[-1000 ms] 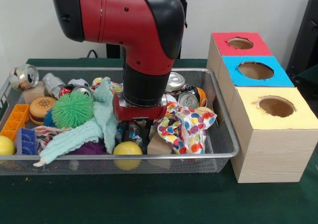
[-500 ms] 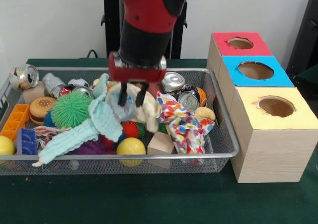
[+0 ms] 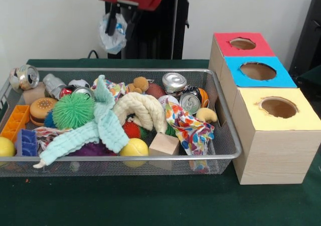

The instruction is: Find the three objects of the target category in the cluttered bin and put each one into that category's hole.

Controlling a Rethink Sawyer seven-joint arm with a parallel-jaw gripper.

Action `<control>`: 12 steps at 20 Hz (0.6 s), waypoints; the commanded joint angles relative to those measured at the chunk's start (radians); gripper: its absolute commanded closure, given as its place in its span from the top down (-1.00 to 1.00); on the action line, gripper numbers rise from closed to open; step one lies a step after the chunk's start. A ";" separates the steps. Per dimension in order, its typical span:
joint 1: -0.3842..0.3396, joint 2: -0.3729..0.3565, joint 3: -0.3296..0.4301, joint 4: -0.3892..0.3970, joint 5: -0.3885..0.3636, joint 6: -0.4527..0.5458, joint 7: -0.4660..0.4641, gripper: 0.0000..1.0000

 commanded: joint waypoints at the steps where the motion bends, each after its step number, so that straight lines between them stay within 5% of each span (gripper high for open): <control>1: 0.011 -0.028 0.038 0.023 0.016 0.105 -0.039 -1.00; 6: 0.086 -0.044 0.006 0.029 -0.019 0.063 0.081 -1.00; 12: 0.105 -0.147 0.055 0.248 0.176 -0.179 0.169 -1.00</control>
